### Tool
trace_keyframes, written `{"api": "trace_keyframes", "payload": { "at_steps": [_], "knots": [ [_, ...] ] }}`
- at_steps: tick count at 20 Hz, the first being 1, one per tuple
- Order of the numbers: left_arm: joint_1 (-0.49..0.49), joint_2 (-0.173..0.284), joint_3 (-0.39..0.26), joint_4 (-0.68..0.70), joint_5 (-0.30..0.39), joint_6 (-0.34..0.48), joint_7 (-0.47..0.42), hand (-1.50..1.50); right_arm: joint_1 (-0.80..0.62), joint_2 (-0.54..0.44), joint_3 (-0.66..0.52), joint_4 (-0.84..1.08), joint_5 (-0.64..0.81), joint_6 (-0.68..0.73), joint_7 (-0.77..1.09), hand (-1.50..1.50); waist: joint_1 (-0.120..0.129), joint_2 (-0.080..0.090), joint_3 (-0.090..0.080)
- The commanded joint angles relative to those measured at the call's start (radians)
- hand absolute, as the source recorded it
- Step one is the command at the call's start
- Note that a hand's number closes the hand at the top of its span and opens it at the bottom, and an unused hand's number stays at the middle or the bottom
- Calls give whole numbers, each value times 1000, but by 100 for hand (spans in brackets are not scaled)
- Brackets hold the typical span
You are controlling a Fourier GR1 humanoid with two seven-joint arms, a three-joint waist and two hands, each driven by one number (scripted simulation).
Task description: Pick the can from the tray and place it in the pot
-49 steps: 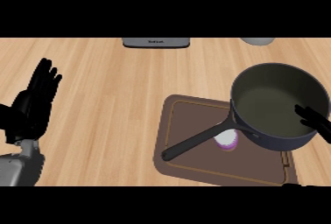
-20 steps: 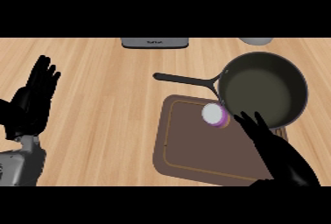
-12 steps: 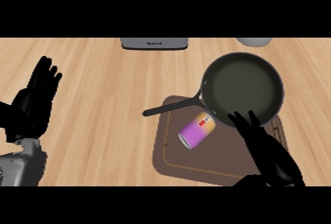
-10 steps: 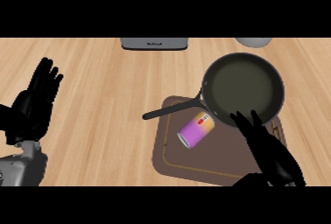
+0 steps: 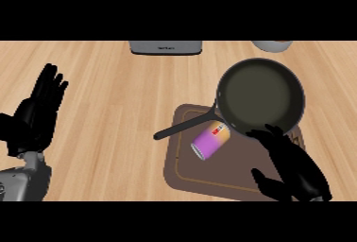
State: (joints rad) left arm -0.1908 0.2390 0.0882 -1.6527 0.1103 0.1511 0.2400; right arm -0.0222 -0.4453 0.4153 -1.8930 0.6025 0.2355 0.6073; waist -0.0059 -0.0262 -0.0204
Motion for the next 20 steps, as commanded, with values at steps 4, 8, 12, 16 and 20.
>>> {"api": "trace_keyframes", "payload": {
  "at_steps": [4, 8, 12, 16, 20],
  "knots": [
    [2, -8, -11, -17, -7, -2, 13, 0, -2, 48, 74, 130, 32, 1, -77, 150, 18, 28, 21],
    [-5, 2, -4, -2, 14, -32, 4, 0, -23, 76, 187, 183, 189, -74, -108, 150, 42, 30, 21],
    [-45, -24, -34, 25, 2, -25, -6, 0, -86, 89, 408, 184, 501, -138, -58, 150, 96, 29, 16],
    [-65, -26, -53, 25, -12, -26, -3, 0, -109, 133, 522, 244, 694, -186, 19, 150, 118, 29, 18],
    [-79, -33, -57, 43, -11, -25, 3, 0, -90, 216, 628, 317, 851, -263, 113, 150, 111, 36, 22]
  ]
}}
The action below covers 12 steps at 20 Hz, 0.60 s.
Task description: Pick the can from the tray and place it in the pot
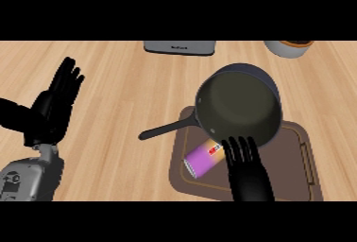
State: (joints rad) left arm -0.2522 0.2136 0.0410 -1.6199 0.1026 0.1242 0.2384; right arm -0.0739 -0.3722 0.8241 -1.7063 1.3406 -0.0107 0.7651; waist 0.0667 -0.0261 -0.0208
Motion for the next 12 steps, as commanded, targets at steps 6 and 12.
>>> {"api": "trace_keyframes", "payload": {
  "at_steps": [6, 12],
  "knots": [
    [-8, -22, -16, 14, -12, 15, 3, 0, -60, 271, 342, 117, 388, -240, 128, 150, 20, 16, 26],
    [19, 4, 29, 28, -8, 22, -11, 0, -53, 366, 517, 205, 727, -422, 322, 150, -35, 13, 24]
  ]
}}
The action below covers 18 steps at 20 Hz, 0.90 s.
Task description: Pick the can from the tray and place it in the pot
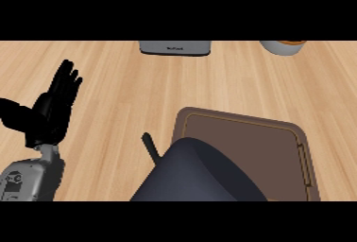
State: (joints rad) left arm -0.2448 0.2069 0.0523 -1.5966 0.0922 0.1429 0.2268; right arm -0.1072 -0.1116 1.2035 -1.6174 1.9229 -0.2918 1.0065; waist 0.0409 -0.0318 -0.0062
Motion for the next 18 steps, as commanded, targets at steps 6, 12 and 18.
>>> {"api": "trace_keyframes", "payload": {
  "at_steps": [6, 12, 18],
  "knots": [
    [10, 25, 52, 3, 10, 8, -7, 0, -13, 110, 204, 186, 331, -222, 281, 150, -32, 27, 9],
    [17, 25, 47, -18, 13, -3, 7, 0, -44, 110, 135, 139, 270, -283, 267, 150, -30, 32, 8],
    [85, 47, 74, -40, 40, -46, -24, 0, -71, 111, -8, 153, 190, -393, 204, 150, -27, 33, 7]
  ]
}}
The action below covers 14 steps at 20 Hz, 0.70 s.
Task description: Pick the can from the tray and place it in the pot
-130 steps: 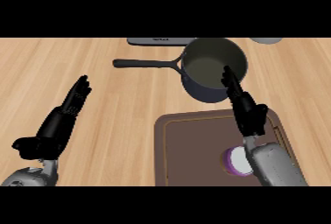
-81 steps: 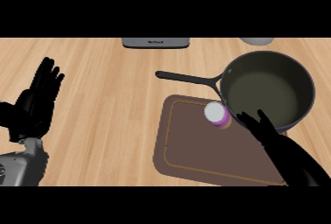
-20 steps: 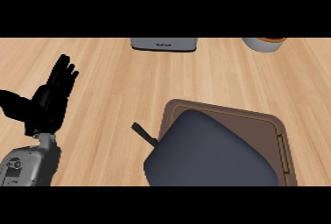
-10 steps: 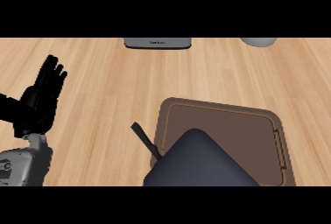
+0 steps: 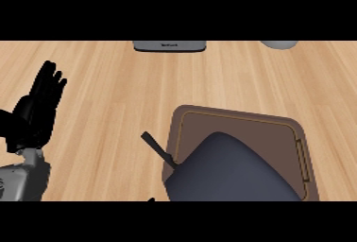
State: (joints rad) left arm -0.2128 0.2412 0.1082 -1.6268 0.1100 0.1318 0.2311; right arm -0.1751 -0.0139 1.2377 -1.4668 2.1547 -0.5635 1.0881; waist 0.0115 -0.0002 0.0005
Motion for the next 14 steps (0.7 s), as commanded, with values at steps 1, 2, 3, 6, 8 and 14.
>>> {"api": "trace_keyframes", "payload": {
  "at_steps": [1, 2, 3, 6, 8, 14],
  "knots": [
    [9, -12, -9, 3, -14, 7, -5, 0, -52, 13, -88, 51, -70, -148, 124, 150, 0, 3, 1],
    [13, -32, -26, -16, -23, 23, 3, 0, -52, 13, -122, 11, -56, -115, 102, 150, -5, 1, 0],
    [38, -47, -43, -30, -44, 33, -28, 0, -29, 7, -126, 7, -93, -206, 59, 150, -5, 2, 1],
    [8, 7, 9, -19, -3, -5, 24, 0, -91, 13, -229, 69, -68, -195, 31, 150, -6, 0, 0],
    [12, -17, -12, -10, -33, 25, 3, 0, -127, 13, -349, 48, 47, -7, 15, 150, -23, -3, 0],
    [-23, -22, -4, 1, -19, 19, 29, 0, -198, -3, -538, 182, 41, -100, -12, 150, -11, 1, 0]
  ]
}}
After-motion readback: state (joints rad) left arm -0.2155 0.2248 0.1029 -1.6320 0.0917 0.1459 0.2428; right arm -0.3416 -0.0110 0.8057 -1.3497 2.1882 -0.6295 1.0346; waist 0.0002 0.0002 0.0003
